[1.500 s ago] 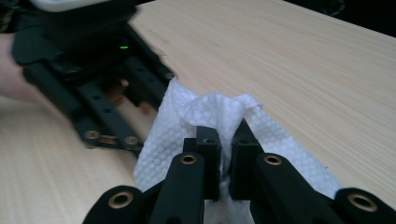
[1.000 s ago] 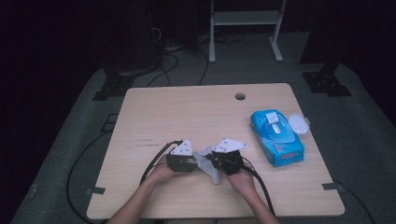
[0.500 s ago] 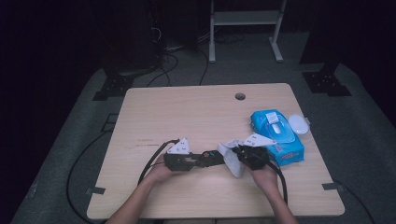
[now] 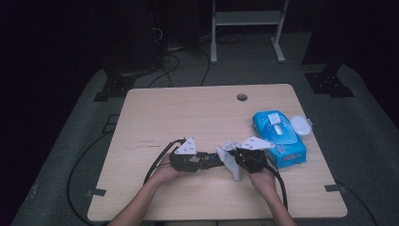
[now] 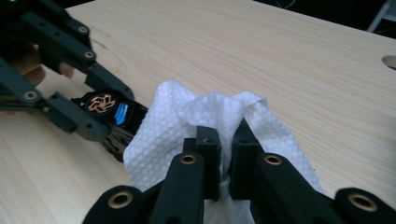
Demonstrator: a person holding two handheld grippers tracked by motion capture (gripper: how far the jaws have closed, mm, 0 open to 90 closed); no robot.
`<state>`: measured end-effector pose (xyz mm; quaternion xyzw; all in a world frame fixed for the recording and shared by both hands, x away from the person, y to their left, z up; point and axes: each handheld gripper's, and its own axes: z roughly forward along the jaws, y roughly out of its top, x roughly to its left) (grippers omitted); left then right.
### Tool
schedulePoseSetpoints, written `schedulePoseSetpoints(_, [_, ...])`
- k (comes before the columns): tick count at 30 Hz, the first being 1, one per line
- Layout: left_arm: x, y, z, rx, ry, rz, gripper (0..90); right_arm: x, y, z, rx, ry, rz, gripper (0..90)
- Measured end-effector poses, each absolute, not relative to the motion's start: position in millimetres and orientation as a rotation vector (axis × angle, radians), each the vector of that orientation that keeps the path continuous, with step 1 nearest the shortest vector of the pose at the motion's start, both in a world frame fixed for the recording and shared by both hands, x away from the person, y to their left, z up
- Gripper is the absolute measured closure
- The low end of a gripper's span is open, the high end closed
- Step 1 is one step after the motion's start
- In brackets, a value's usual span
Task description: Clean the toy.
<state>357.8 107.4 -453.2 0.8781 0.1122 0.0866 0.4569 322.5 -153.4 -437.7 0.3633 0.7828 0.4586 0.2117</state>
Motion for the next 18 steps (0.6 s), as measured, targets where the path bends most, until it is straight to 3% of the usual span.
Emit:
schedulePoseSetpoints(8, [357.9, 111.1, -452.8, 2.169, 0.260, 0.192, 65.6, 322.2, -172.8, -440.2, 1.071, 2.148, 1.315, 84.8])
schedulePoseSetpoints(18, [359.1, 138.5, -450.6, 2.183, 0.295, 0.185, 65.7, 322.6, -168.2, -438.7, 1.076, 2.148, 1.389, 84.8])
